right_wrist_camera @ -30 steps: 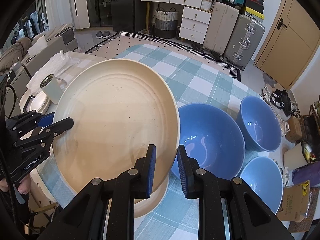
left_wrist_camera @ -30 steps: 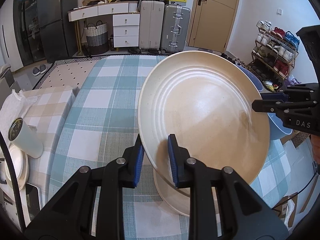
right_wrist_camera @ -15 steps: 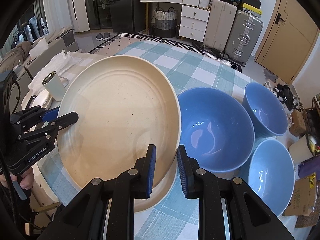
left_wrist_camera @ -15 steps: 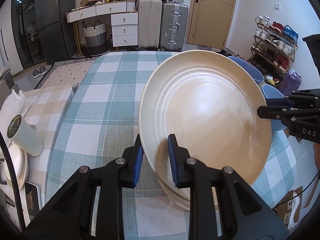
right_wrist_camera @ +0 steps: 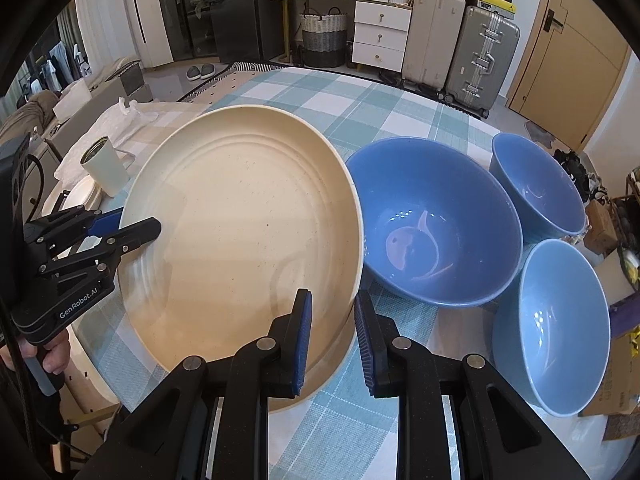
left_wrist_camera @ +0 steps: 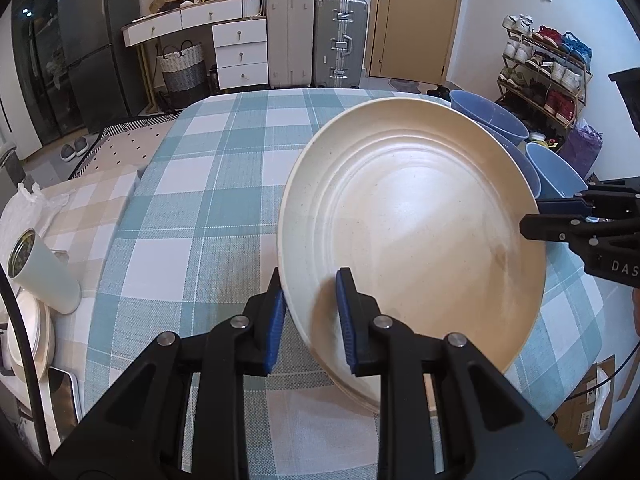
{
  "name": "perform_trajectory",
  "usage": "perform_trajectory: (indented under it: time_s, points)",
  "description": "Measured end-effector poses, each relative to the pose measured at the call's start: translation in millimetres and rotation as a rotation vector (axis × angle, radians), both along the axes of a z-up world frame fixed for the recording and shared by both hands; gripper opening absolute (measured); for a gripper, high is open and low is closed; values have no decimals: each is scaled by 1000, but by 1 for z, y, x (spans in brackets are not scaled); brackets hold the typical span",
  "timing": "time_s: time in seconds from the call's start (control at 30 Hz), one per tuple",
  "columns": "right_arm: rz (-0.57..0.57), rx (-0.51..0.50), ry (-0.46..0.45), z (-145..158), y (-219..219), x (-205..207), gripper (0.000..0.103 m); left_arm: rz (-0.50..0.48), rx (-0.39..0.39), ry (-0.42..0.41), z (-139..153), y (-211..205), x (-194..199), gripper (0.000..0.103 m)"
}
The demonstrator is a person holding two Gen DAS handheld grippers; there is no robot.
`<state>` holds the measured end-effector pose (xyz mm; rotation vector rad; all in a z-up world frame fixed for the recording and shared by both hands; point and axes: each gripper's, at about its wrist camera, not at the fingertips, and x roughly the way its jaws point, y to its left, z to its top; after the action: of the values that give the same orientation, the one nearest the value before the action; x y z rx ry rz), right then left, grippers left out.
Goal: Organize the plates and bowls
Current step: 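Lift the cream plate with both tools and carry it over the other cream plate, then lower the cream plate onto the other plate and open both tools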
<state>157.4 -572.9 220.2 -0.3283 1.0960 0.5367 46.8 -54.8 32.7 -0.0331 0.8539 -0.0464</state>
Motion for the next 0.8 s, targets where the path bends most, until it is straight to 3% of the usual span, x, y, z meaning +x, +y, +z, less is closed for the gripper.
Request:
perform_trajectory:
  time_s: [0.8]
  points:
    - [-20, 7, 55, -28, -9, -10, 22, -8, 20, 56, -38, -1, 12, 21]
